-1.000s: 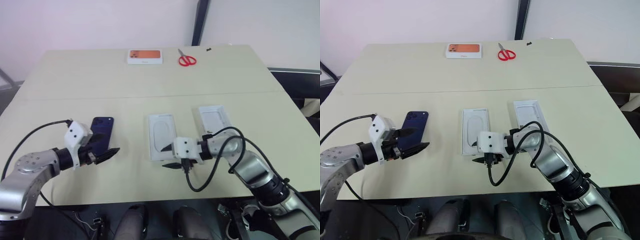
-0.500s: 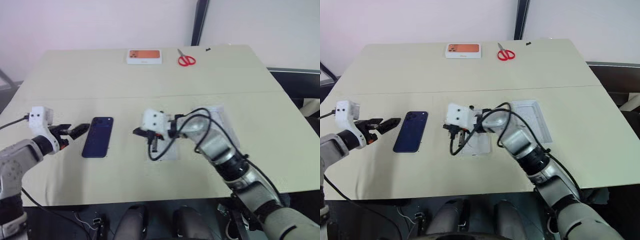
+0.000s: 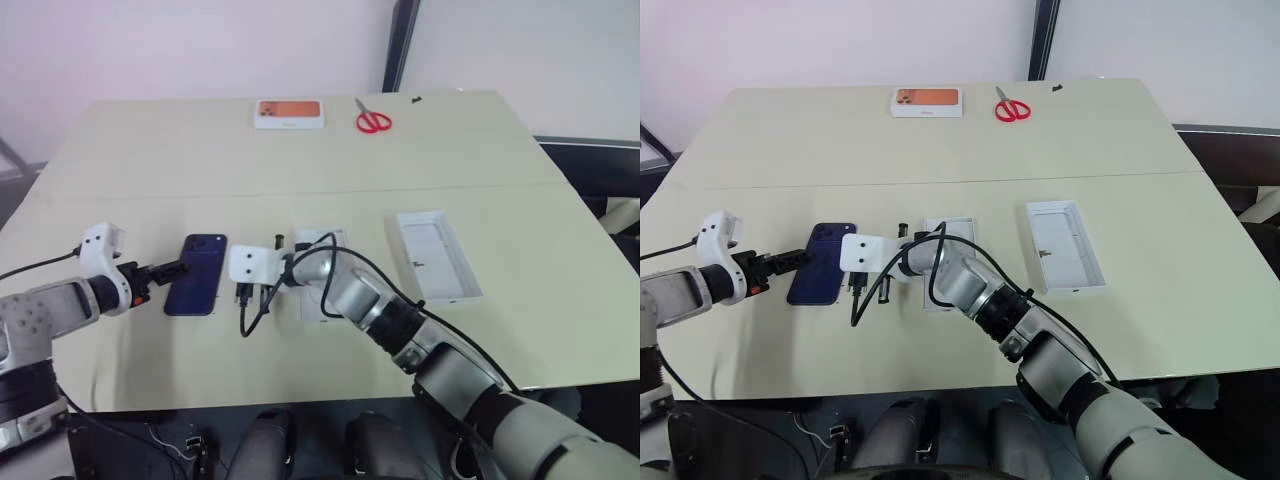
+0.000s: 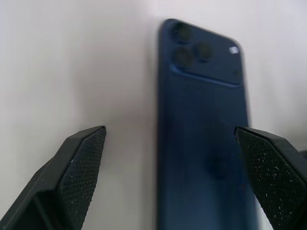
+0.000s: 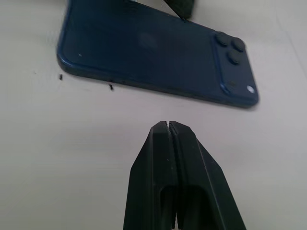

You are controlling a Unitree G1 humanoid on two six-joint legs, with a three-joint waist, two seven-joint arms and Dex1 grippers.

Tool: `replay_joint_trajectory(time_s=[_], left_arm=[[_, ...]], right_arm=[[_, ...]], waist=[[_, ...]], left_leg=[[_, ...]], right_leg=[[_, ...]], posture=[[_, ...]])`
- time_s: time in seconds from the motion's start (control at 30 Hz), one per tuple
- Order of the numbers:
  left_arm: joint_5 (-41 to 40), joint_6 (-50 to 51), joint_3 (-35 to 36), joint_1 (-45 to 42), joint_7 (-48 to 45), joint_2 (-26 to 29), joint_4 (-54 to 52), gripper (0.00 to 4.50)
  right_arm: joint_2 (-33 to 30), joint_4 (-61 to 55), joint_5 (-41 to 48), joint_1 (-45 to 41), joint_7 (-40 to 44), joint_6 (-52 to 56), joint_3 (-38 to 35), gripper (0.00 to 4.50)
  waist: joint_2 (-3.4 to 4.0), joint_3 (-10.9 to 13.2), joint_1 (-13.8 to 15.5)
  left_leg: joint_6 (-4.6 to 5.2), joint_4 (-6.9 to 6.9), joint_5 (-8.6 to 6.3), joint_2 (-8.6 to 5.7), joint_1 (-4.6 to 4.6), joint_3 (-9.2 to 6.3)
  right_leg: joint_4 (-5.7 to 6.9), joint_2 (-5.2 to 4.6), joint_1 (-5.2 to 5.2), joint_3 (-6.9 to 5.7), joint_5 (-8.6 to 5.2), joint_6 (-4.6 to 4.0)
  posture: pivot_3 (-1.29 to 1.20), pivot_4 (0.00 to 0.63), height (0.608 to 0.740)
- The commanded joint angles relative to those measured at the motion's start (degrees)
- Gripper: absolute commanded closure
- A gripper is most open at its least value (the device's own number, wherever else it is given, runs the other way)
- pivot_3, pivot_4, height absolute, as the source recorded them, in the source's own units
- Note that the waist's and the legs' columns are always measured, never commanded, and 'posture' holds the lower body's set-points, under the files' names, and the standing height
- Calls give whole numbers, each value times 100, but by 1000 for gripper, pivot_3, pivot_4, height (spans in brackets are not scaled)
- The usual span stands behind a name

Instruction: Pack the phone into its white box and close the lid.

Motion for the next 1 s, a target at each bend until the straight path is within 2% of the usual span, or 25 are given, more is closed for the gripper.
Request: replay_joint_trajectory(time_s=[0.03, 0.2, 0.5, 0.77, 1.0], left_arm=[[-129, 436, -205, 34, -13, -283, -5, 0], [-197, 727, -239, -81, -6, -691, -267, 0], [-220, 1131, 359, -428, 108, -1330, -335, 0], [-68, 1155, 669, -634, 125, -1356, -162, 0], [-263, 1180, 711, -744, 104, -1442, -116, 0]], right_arm=[[183, 102, -114, -121, -59, -246, -1, 4441], [271, 231, -199, -154, -52, -348, -69, 4441], [296, 289, -293, -126, -65, -395, -136, 4441], [272, 223, -366, -48, -46, -392, -173, 4441], [262, 216, -393, -33, -42, -404, -197, 4441]], waist=[[1, -1, -2], [1, -3, 19], [-2, -5, 18], [-2, -5, 9], [-2, -5, 5]], left_leg=[[0, 0, 0, 0, 1, 0], [0, 0, 0, -2, 14, -1], [-1, -2, 0, -5, 24, -4], [-2, -2, 0, -5, 24, -5], [-3, -2, 0, -5, 24, -5]], right_leg=[[0, 0, 1, 0, 0, 0], [0, -2, 14, 0, 0, 0], [-1, -2, 23, -1, 0, 0], [-1, -2, 23, -2, 0, 0], [-2, -2, 23, -3, 0, 0]], posture=[[0, 150, 740], [0, 150, 740], [0, 150, 740], [0, 150, 740], [0, 150, 740]])
